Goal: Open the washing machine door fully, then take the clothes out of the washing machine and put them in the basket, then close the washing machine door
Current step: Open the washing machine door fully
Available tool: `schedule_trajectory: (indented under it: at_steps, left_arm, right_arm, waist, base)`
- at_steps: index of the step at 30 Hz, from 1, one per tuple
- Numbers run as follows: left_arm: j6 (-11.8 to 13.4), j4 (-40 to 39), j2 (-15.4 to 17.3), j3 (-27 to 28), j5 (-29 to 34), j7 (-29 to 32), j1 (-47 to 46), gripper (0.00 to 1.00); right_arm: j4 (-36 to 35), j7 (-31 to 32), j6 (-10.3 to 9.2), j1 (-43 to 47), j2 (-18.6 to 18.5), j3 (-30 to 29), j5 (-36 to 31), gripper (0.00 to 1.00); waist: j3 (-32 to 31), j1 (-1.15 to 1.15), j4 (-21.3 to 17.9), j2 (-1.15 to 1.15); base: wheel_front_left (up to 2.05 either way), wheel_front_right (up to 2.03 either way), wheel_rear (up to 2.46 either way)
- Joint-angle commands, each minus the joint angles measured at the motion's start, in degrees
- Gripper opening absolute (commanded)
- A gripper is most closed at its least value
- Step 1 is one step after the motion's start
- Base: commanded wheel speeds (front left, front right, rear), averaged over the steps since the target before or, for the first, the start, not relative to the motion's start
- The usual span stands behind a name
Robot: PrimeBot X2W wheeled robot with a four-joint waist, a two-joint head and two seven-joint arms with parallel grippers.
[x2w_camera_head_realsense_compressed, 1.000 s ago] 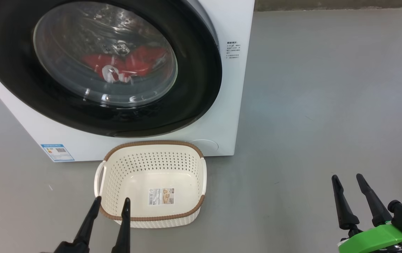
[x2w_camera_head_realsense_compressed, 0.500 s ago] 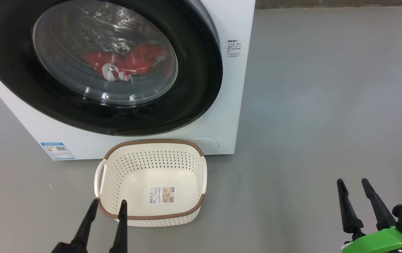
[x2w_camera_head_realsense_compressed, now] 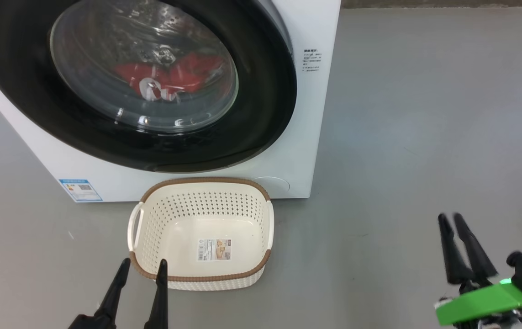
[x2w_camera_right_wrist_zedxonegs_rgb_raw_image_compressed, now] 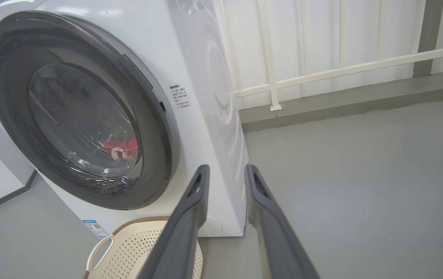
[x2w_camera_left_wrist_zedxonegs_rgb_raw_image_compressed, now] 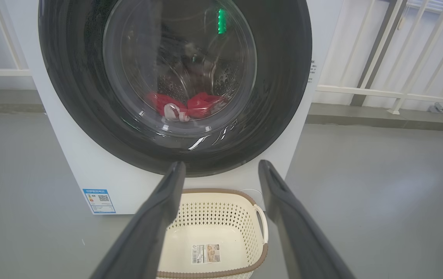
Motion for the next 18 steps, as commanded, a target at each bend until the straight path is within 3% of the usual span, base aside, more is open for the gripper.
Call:
schedule_trajectory:
  at_steps: [1,9,18]
  left_arm:
    - [0.4,-1.7,0.5,1.3,-0.2,-0.7,-2.0,1.00]
    - [0.1,-1.9,0.5,0.3,-0.6,-0.7,-3.2,1.00]
    - [0.0,-2.5,0.5,-1.3,-1.4,-0.7,-5.0,1.00]
  right_arm:
    - [-2.1,-0.7,-0.04,-3.7,-0.6,1.9,1.4,0.00]
    - [-2.7,-0.7,-0.04,-13.1,-0.8,5.0,8.6,0.00]
    - [-2.7,-0.7,-0.04,-26.9,-2.4,3.6,17.3,0.00]
  waist:
    - [0.2,0.00,0.2,0.00]
    - [1.6,0.00,1.5,0.00]
    - [4.5,0.00,4.6,0.00]
  base:
    - [0.00,0.00,0.00]
    - [0.00,0.00,0.00]
    - [0.00,0.00,0.00]
